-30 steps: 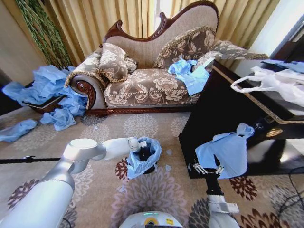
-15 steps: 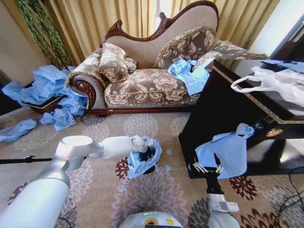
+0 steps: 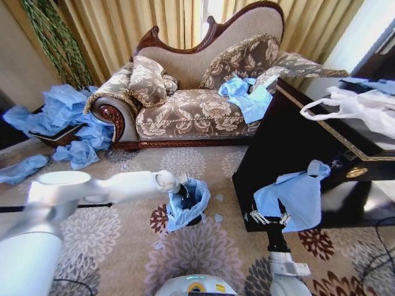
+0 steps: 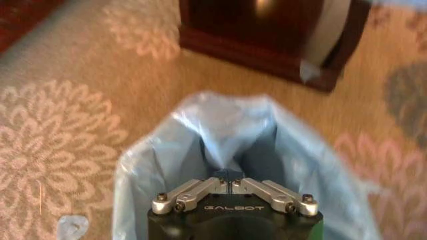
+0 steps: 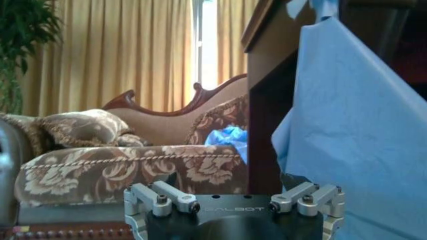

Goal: Place a garbage bag over the trash bin.

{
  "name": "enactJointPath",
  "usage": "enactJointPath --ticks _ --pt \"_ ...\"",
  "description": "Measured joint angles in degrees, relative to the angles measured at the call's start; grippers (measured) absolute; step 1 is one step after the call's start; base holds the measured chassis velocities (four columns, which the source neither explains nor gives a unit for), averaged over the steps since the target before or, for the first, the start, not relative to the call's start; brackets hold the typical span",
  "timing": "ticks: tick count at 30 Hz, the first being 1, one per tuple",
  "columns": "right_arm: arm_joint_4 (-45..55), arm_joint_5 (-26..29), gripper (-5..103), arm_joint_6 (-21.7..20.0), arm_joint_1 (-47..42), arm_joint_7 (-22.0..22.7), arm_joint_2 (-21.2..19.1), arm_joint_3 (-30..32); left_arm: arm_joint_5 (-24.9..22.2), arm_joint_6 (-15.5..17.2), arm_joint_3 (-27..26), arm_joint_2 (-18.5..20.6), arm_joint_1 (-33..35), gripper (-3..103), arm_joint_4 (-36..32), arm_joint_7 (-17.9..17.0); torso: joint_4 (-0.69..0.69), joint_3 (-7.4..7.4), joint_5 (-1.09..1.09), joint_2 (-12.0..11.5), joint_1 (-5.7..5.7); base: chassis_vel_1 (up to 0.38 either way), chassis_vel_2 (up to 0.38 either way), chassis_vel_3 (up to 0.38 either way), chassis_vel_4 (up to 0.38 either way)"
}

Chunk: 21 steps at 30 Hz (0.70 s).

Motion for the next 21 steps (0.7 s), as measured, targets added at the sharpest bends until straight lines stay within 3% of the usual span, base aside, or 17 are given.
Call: enactJointPath --ticks 4,7,9,11,12,13,15,17,18,19,20,21 --pt "0.7 -1.1 100 -1.6 0.1 0.1 -0.7 -0.7 -3.0 1.0 -4.4 4.5 0.1 0 -5.5 -0.1 0.02 0.0 -0.01 0.0 0.0 0.0 0.0 0.0 0.0" --pt "1.2 -0.1 100 -4.2 0.5 0.4 -2.1 -0.9 -4.5 1.4 -13.9 13.2 3.4 0 -14.4 -2.8 0.0 0.0 0.0 0.0 0.0 0.0 0.0 0.0 0.0" --pt "1.4 0.2 100 -4.8 0.5 0.4 -2.3 -0.8 -4.7 1.4 -16.5 15.1 4.8 0 -16.3 -3.6 0.01 0.0 0.02 0.0 0.0 0.0 0.0 0.0 0.0" --pt "3.2 2.2 100 -7.9 0.6 0.5 -3.6 -0.9 -3.5 -0.4 -32.5 23.6 14.5 10 -24.6 -8.1 0.05 -0.01 -0.04 0.0 0.0 0.0 0.0 0.0 0.0" --pt "3.2 2.2 100 -7.9 0.6 0.5 -3.6 -0.9 -3.5 -0.4 -32.5 23.6 14.5 10 -24.6 -8.1 0.05 -0.01 -0.04 0.0 0.0 0.0 0.0 0.0 0.0" --pt "4.3 2.9 100 -9.3 0.5 0.9 -4.1 -1.3 -1.6 -3.6 -40.4 27.8 21.6 15 -29.1 -11.0 0.08 -0.02 0.05 0.0 -0.02 0.0 0.0 0.0 0.0" --pt "5.7 3.5 100 -10.5 -0.5 1.3 -4.5 -1.2 0.8 -6.7 -49.2 31.7 31.3 26 -33.6 -15.0 0.12 -0.02 -0.05 0.0 -0.02 0.0 0.0 0.0 0.0" --pt "7.0 3.4 100 -10.6 -2.0 1.3 -4.0 -0.3 1.4 -7.4 -51.4 32.6 34.7 26 -34.5 -16.2 0.13 -0.03 0.01 0.0 -0.02 0.0 0.0 0.0 0.0" --pt "9.1 4.1 100 -11.6 -4.7 1.1 -3.4 1.0 2.7 -8.2 -58.0 33.1 42.3 36 -36.4 -18.5 -0.03 0.0 -0.07 0.0 -0.01 0.0 0.0 0.0 0.0" --pt "10.0 4.7 100 -12.4 -5.5 1.0 -3.5 1.4 3.9 -8.6 -64.5 32.7 48.2 36 -37.8 -19.8 -0.08 0.0 -0.12 0.0 -0.01 0.0 0.0 0.0 0.0" --pt "10.6 5.0 100 -13.2 -5.8 0.8 -3.7 1.5 5.3 -8.9 -71.7 31.6 54.7 42 -39.3 -20.9 -0.06 -0.01 0.01 0.0 -0.01 0.0 0.0 0.0 0.0" --pt "10.6 5.0 100 -13.2 -5.8 0.8 -3.7 1.5 5.3 -8.9 -71.7 31.6 54.7 42 -39.3 -20.9 -0.06 -0.01 0.01 0.0 -0.01 0.0 0.0 0.0 0.0"
